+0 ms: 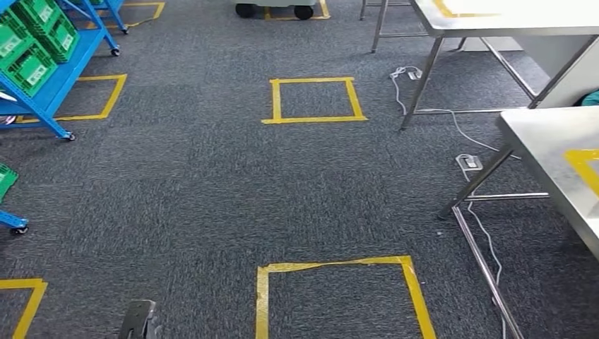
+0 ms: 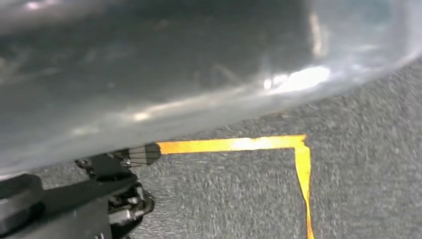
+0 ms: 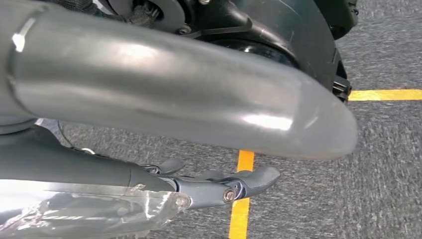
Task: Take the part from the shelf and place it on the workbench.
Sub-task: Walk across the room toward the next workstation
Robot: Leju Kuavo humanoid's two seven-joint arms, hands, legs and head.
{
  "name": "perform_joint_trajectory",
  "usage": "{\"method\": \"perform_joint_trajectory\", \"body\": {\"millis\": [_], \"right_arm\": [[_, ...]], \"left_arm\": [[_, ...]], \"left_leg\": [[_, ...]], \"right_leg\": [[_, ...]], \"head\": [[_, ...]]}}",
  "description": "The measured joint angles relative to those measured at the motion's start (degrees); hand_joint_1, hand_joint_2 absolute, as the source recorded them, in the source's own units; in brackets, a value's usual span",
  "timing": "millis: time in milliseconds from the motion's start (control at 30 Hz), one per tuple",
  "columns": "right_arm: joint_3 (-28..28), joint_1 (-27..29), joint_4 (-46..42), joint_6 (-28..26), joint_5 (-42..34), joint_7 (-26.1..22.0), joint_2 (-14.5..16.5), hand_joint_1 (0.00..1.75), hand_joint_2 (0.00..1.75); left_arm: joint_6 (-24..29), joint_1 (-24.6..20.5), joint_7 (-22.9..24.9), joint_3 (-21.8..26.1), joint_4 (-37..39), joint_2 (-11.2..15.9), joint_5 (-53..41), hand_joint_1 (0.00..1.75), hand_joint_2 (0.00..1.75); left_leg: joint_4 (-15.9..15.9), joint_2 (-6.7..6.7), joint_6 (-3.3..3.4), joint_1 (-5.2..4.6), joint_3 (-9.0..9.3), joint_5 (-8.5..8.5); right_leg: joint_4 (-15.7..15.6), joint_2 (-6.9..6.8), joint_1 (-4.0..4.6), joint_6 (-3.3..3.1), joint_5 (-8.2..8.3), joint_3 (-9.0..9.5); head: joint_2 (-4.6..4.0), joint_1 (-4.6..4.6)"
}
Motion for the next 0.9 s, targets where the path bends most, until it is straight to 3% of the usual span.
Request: {"method": "perform_joint_trajectory", "body": {"millis": [33,100,167,200,233,267,300,333,400,467,533,600,667,733,767,800,833,900], "right_arm": [[0.03,-0.02,-0.07,-0.15,-0.09,0.02,0.00,0.00,0.00],[0.11,-0.06,-0.15,-0.44,0.25,-0.25,0.00,0.00,0.00],[0.19,-0.09,0.01,-0.75,1.23,-0.93,0.00,0.00,0.00],[0.23,-0.11,0.13,-0.93,1.70,-1.29,0.00,0.00,0.00],[0.27,-0.12,0.25,-1.33,1.86,-1.50,0.00,0.00,0.00],[0.44,-0.06,0.31,-2.15,1.47,-1.40,0.00,0.00,0.00],[0.87,0.16,0.27,-3.47,0.55,-0.88,0.00,0.00,0.00],[1.60,0.60,0.02,-5.14,-0.87,-0.04,0.00,0.00,0.00],[3.93,1.81,-0.95,-8.04,-3.98,1.83,0.05,0.00,0.00],[6.10,2.89,-2.06,-9.21,-5.67,2.77,0.13,0.00,0.00],[7.55,3.64,-2.98,-9.44,-6.03,2.78,0.15,0.00,0.00],[8.53,4.10,-3.76,-9.52,-6.09,2.51,0.15,0.00,0.00],[9.15,4.56,-4.24,-9.56,-6.09,2.40,0.15,0.00,0.00],[9.54,5.00,-4.44,-9.57,-6.08,2.39,0.15,0.00,0.00],[9.71,5.10,-4.53,-9.57,-6.08,2.39,0.15,0.00,0.00],[9.85,5.13,-4.64,-9.57,-6.08,2.39,0.15,0.00,0.00],[9.99,5.14,-4.76,-9.57,-6.08,2.39,0.15,0.00,0.00],[10.26,5.18,-4.87,-9.60,-6.08,2.40,0.15,0.00,0.00]], "left_arm": [[-0.03,0.22,0.10,-0.18,0.00,0.05,0.35,0.00,0.00],[0.02,0.31,0.50,-0.65,0.00,0.13,1.13,0.00,0.00],[0.17,-0.18,1.01,-1.24,0.00,0.09,1.78,0.00,0.00],[0.30,-0.41,1.21,-1.55,0.00,0.08,2.07,0.00,0.00],[0.47,-0.53,1.30,-1.86,0.00,0.08,2.37,0.00,0.00],[0.66,-0.55,1.32,-2.13,0.00,0.10,2.67,0.00,0.00],[0.83,-0.53,1.33,-2.38,0.00,0.14,3.01,0.00,0.00],[0.96,-0.50,1.33,-2.58,0.00,0.16,3.34,0.00,0.00],[1.09,-0.50,1.22,-2.92,0.00,0.29,3.92,0.00,0.00],[1.16,-0.45,0.99,-3.27,0.00,0.45,4.31,0.00,0.00],[1.19,-0.13,0.84,-3.56,0.00,0.57,4.68,0.00,0.00],[1.20,0.21,0.80,-3.73,0.00,0.67,4.98,0.00,0.00],[1.19,0.17,0.79,-3.90,0.00,0.68,5.06,0.00,0.00],[1.18,0.12,0.79,-4.02,0.00,0.63,5.07,0.00,0.00],[1.18,0.21,0.79,-4.05,0.00,0.62,5.09,0.00,0.00],[1.18,0.32,0.79,-4.05,0.00,0.63,5.12,0.00,0.00],[1.18,0.40,0.79,-4.05,0.00,0.65,5.17,0.00,0.00],[1.19,0.36,0.80,-4.05,0.00,0.69,5.26,0.00,0.00]], "left_leg": [[-0.15,-0.56,0.28,0.08,-0.03,0.13],[-0.43,-1.69,0.93,0.34,0.02,0.43],[-0.51,-2.93,1.40,0.50,-0.06,0.63],[-0.51,-3.60,1.54,0.50,-0.13,0.68],[-0.50,-4.28,1.59,0.50,-0.16,0.71],[-0.49,-4.99,1.56,0.51,-0.14,0.74],[-0.47,-5.77,1.49,0.54,-0.09,0.78],[-0.42,-6.61,1.35,0.62,-0.04,0.83],[-0.04,-8.26,0.79,0.68,-0.20,0.85],[0.24,-9.57,0.05,0.70,-0.71,1.04],[0.19,-10.53,-0.61,0.94,-1.23,1.39],[1.82,-8.46,-1.06,0.89,-2.20,0.23],[8.35,-4.89,-1.29,0.67,-5.23,-3.61],[16.14,-3.69,-1.37,0.67,-8.77,-6.94],[17.75,-3.59,-1.32,0.67,-9.40,-7.09],[16.99,-3.50,-1.23,0.65,-8.86,-6.12],[14.09,-3.09,-1.09,0.61,-7.22,-4.31],[5.86,-0.45,-0.73,0.27,-2.77,-0.93]], "right_leg": [[0.10,-0.23,-0.08,0.23,-0.12,0.06],[2.40,1.72,-0.31,0.73,-1.74,-0.87],[9.21,4.93,-0.52,1.12,-5.45,-3.91],[13.17,5.76,-0.57,1.26,-7.18,-5.77],[16.02,6.12,-0.60,1.37,-8.06,-7.20],[16.83,6.25,-0.65,1.45,-7.76,-7.71],[15.29,6.36,-0.77,1.51,-6.32,-7.07],[11.74,6.80,-0.99,1.60,-4.13,-5.42],[3.93,9.50,-1.61,1.86,-1.05,-1.76],[0.81,11.23,-1.78,1.65,-0.62,-0.30],[0.82,10.12,-1.56,0.79,-0.42,-0.16],[0.77,8.78,-1.46,-0.06,-0.08,-0.12],[0.70,7.07,-1.23,-0.59,0.02,-0.27],[0.70,5.16,-0.96,-0.81,-0.06,-0.41],[0.70,4.32,-0.88,-0.86,-0.10,-0.42],[0.71,3.57,-0.84,-0.89,-0.15,-0.38],[0.71,2.86,-0.82,-0.89,-0.22,-0.27],[0.80,1.61,-0.65,-0.65,-0.54,-0.12]], "head": [[0.00,-0.01],[0.00,0.17],[0.00,0.51],[0.00,0.58],[0.00,0.62],[0.00,0.64],[0.00,0.63],[0.00,0.64],[0.00,0.67],[0.00,0.69],[0.00,0.68],[0.00,0.45],[0.00,0.09],[0.00,-0.03],[0.00,-0.04],[0.00,-0.04],[0.00,-0.05],[0.00,-0.10]]}}
